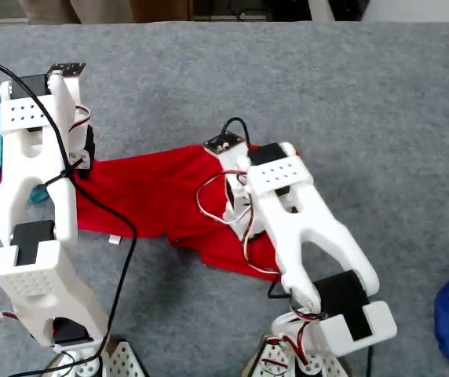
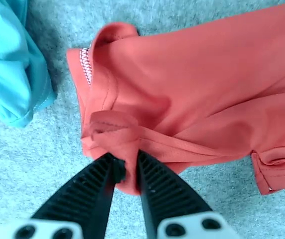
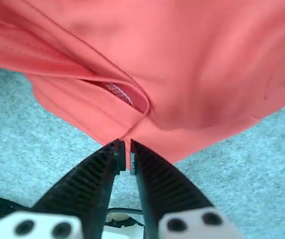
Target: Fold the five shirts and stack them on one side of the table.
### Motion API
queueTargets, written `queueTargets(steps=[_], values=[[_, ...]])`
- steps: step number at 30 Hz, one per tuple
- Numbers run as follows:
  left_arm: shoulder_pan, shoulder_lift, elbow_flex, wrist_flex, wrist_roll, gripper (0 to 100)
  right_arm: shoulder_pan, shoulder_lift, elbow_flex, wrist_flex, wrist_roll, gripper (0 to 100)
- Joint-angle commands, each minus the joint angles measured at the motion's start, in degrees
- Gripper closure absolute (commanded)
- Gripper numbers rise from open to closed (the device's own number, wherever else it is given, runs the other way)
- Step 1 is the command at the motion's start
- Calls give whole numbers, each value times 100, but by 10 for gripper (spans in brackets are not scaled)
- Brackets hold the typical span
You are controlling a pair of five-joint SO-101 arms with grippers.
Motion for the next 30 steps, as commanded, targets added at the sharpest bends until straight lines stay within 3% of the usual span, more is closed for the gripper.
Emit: queueTargets(steps=[1, 4, 18, 27, 30], values=[[18, -347, -9, 44, -35, 981, 92, 13, -189, -53, -53, 864], [18, -347, -9, 44, -26, 981, 4, 13, -189, -53, -62, 811], [18, -347, -9, 44, -9, 981, -541, 40, -163, -624, -721, 811], [18, -347, -9, 44, -18, 981, -268, 901, -207, -695, -862, 811], [18, -347, -9, 44, -18, 981, -189, 910, -207, -695, -853, 867]])
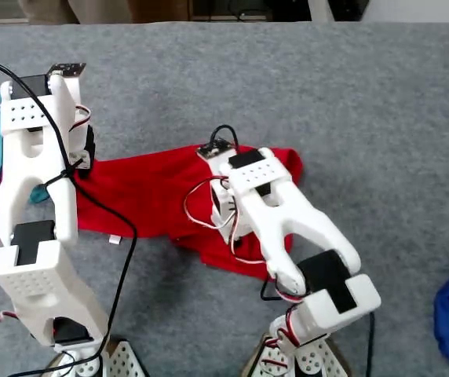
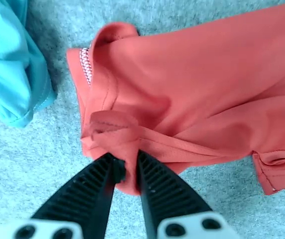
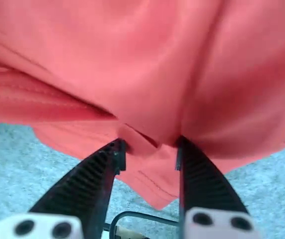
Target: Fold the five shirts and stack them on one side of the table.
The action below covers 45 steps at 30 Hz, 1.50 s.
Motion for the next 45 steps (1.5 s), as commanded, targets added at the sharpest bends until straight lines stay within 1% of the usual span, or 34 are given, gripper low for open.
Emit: queueTargets(steps=[1, 4, 8, 12, 15, 18, 21, 24, 27, 32, 38, 40, 45], values=[[18, -347, -9, 44, -18, 981, 127, 22, -198, -26, -9, 898], [18, -347, -9, 44, -18, 981, 136, -75, -198, -35, 9, 960], [18, -347, -9, 44, -26, 981, 136, -409, -180, -9, 193, 961], [18, -347, -9, 44, -26, 981, 136, -760, -171, 0, 211, 963], [9, -347, -9, 44, -26, 981, 180, -919, -180, 114, 466, 964], [9, -374, -9, 44, -26, 981, 470, -1007, -224, 158, 651, 965], [9, -374, -9, 44, -26, 981, 998, -1051, -409, 158, 1090, 965], [9, -374, 0, 44, -26, 981, 1596, -1015, -936, 167, 1495, 965], [9, -374, 0, 44, -26, 981, 1930, -1007, -1648, 167, 1855, 965], [9, -374, 0, 44, -26, 981, 1974, -884, -2809, 141, 2198, 965], [9, -382, 0, 44, -9, 981, 2105, -48, -4075, 176, 2505, 965], [-35, -382, 0, 44, -9, 981, 2132, 171, -4444, 466, 2532, 965], [-229, -382, -26, 44, -26, 981, 1991, 382, -5262, 1820, 2549, 967]])
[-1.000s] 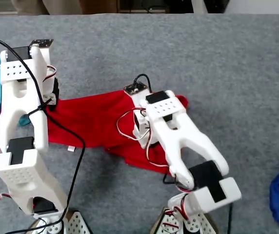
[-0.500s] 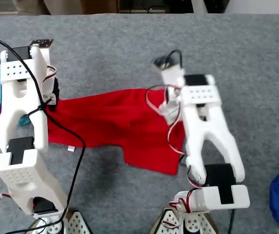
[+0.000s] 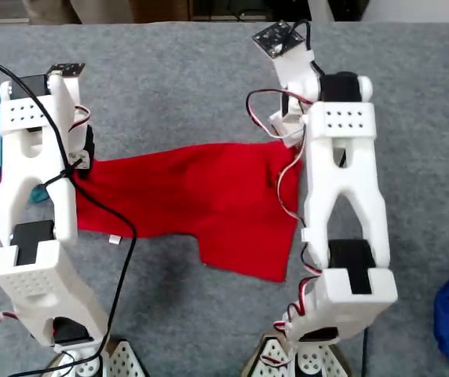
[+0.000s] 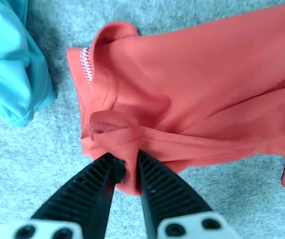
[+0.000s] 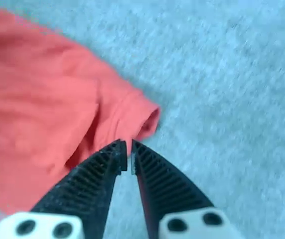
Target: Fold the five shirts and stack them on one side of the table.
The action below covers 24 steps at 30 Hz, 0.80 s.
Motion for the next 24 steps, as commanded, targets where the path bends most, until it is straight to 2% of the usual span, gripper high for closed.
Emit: queueTargets(steps=[1, 5, 8, 11, 16, 18, 22, 24], values=[[-149, -374, -26, 44, -35, 981, -84, 4, -708, 853, 70, 977], [-176, -374, -9, 35, -35, 981, -330, 4, -752, 1538, 264, 991], [-141, -365, -9, 35, -35, 981, -418, 13, -435, 1538, 114, 990], [-132, -347, -9, 35, -35, 981, -813, 22, 259, 1512, -88, 989], [-132, -347, -9, 26, -35, 981, -1253, 48, 1191, 299, -519, 988], [-132, -347, -9, 26, -35, 981, -1385, 198, 1279, -44, -633, 951], [-132, -347, -9, 26, -9, 981, -1516, 796, 998, -466, -941, 793], [-132, -347, -9, 26, -9, 981, -1525, 1147, 637, -501, -985, 749]])
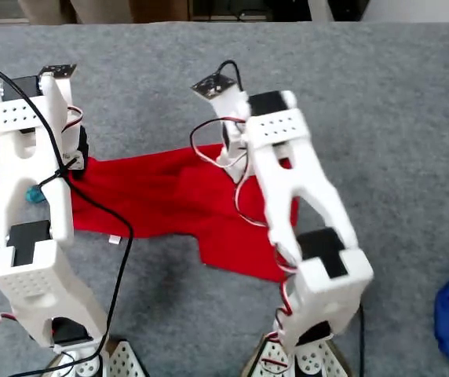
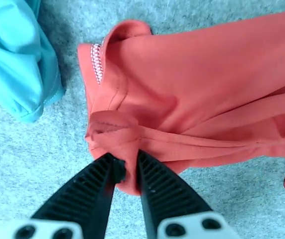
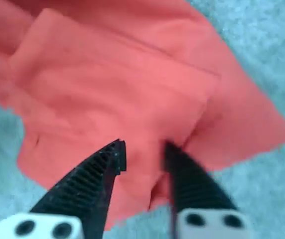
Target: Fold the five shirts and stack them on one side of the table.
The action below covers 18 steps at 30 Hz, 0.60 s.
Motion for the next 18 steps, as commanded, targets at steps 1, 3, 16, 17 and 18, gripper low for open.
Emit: queueTargets(steps=[1, 3, 16, 17, 18], values=[[-18, -347, -26, 26, -9, 981, -75, 462, -716, -167, -158, 751], [-26, -347, -26, 26, -9, 981, -92, 822, -1130, -158, -290, 768], [-44, -347, -26, 26, 0, 981, -426, 2651, -2510, 9, -659, 889], [-53, -347, -26, 26, 0, 981, -365, 2738, -2536, 9, -659, 889], [-53, -347, -18, 26, 0, 981, -312, 2818, -2580, 9, -659, 889]])
